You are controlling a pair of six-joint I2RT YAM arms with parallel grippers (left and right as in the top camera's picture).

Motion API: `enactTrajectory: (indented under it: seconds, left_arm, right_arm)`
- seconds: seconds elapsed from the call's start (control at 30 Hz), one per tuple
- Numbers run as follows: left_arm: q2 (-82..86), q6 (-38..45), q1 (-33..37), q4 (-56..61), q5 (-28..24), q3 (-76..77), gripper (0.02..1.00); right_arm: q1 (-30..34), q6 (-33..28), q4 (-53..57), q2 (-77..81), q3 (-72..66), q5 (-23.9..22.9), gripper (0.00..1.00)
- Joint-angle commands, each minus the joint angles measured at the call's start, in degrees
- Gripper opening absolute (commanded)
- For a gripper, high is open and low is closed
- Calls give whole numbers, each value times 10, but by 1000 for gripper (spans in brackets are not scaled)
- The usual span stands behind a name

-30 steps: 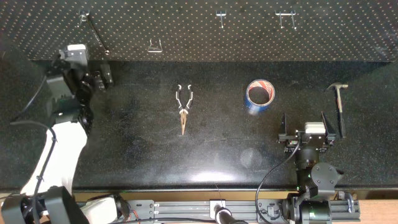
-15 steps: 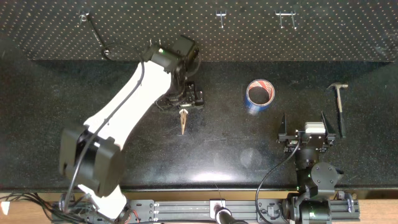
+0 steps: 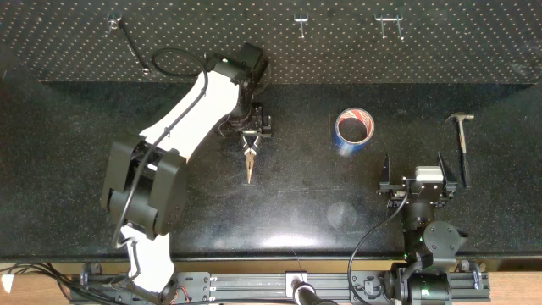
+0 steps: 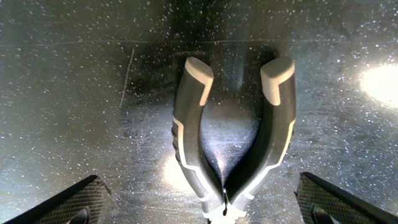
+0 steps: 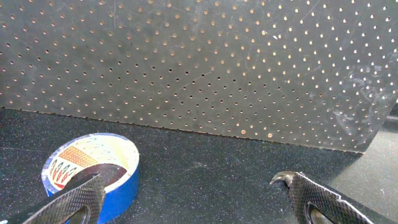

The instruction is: Place Tools Onto Pegboard

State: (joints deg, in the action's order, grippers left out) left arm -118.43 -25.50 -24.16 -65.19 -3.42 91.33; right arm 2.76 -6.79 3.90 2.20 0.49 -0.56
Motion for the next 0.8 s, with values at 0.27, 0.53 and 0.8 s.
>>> enactTrajectory:
  seconds: [0.27,0.53,0.8]
  left_arm:
    - [-49,9,-10,-3,6,54,993]
    - [26,-21,-36,14,88,38,993]
    - [55,-71,-40,111,62,-67,993]
  right_arm:
    - [2,-6,2,-4,-2,-3,976]
    - [2,-6,2,-4,-2,-3,976]
    - [2,-6,2,-4,-2,-3,974]
